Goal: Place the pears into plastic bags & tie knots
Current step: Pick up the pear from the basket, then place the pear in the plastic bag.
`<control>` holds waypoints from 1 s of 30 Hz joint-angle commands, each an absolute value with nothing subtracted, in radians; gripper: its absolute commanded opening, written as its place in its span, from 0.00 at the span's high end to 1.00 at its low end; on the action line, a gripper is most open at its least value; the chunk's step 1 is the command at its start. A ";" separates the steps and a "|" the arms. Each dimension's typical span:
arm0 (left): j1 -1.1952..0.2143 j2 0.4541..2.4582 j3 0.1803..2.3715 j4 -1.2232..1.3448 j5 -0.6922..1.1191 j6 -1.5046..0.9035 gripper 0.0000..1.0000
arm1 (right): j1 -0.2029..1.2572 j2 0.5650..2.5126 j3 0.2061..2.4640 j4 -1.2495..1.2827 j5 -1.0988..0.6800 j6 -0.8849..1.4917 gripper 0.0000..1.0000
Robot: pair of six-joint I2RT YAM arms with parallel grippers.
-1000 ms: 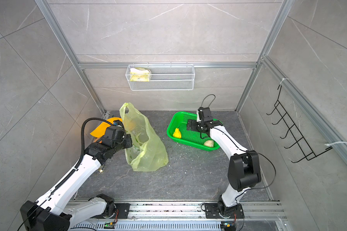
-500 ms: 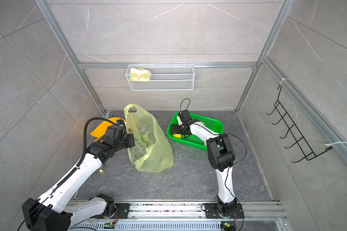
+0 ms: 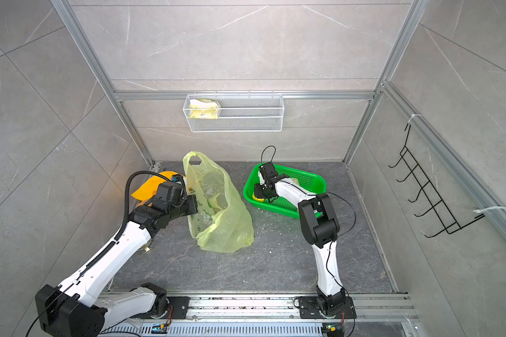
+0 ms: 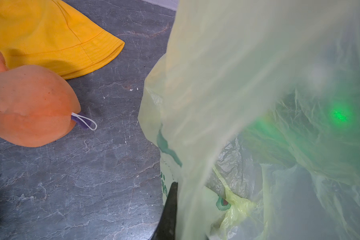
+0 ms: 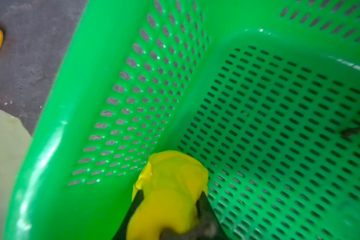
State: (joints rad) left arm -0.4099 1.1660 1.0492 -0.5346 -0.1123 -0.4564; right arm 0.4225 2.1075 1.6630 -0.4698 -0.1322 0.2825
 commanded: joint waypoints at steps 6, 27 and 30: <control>-0.412 1.195 1.098 -0.493 -0.059 -0.479 1.00 | 0.434 1.687 1.630 -0.503 -0.188 0.268 0.76; -0.448 1.272 1.154 -0.501 -0.082 -0.535 1.00 | 0.661 1.770 1.764 -0.491 -0.235 0.336 0.08; -0.450 1.270 1.150 -0.505 -0.086 -0.543 1.00 | 0.531 1.686 1.661 -0.400 -0.288 0.383 0.04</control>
